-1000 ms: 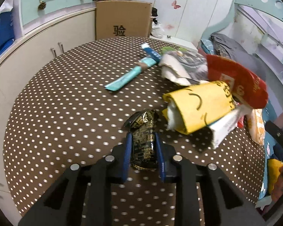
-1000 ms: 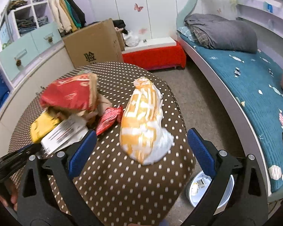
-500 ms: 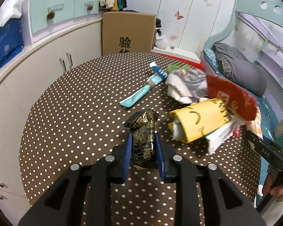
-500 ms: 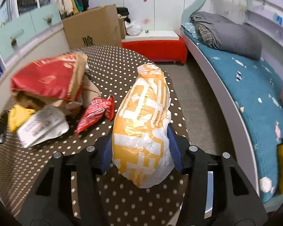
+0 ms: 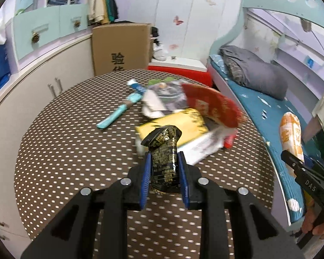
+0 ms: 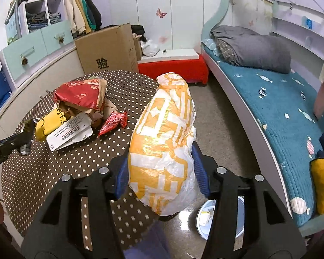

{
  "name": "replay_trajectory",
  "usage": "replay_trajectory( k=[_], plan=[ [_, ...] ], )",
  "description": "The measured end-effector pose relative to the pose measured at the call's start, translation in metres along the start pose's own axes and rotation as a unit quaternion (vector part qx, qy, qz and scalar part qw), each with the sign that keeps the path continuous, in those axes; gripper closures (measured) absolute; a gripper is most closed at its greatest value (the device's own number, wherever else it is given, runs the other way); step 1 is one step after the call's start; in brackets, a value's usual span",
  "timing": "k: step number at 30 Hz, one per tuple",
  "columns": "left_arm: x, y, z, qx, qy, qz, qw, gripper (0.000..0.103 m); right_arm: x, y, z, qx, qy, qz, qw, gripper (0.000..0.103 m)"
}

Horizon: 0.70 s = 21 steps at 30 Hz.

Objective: Collect trash
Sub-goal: 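Carry the black wrapper over the bucket and open the left gripper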

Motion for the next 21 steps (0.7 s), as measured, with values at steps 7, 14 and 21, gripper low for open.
replay_trajectory(
  k=[7,14,21],
  plan=[
    [-0.007,-0.001,0.058,-0.035,-0.046,-0.004,0.9983,0.079,-0.01,0.022,0.021,-0.004,-0.016,0.007,1.0,0.051],
    [-0.023,-0.004,0.127,-0.077,-0.093,-0.018,0.9926,0.079,-0.028,0.037,0.049,-0.016,-0.041,0.003,0.999,0.051],
    [-0.045,-0.007,0.189,-0.116,-0.143,-0.037,0.9823,0.079,-0.047,0.049,0.087,-0.04,-0.078,-0.003,0.996,0.051]
  ],
)
Point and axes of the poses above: each gripper's, at about its wrist camera, not at the fingertips, and y roughly against the way its jaws point, z to its right, x to its top, the point moved 10 cm from there along -y, roughly the way its jaws point, and after that the axes turned 2 degrees about -y, right-handed, at the moved point
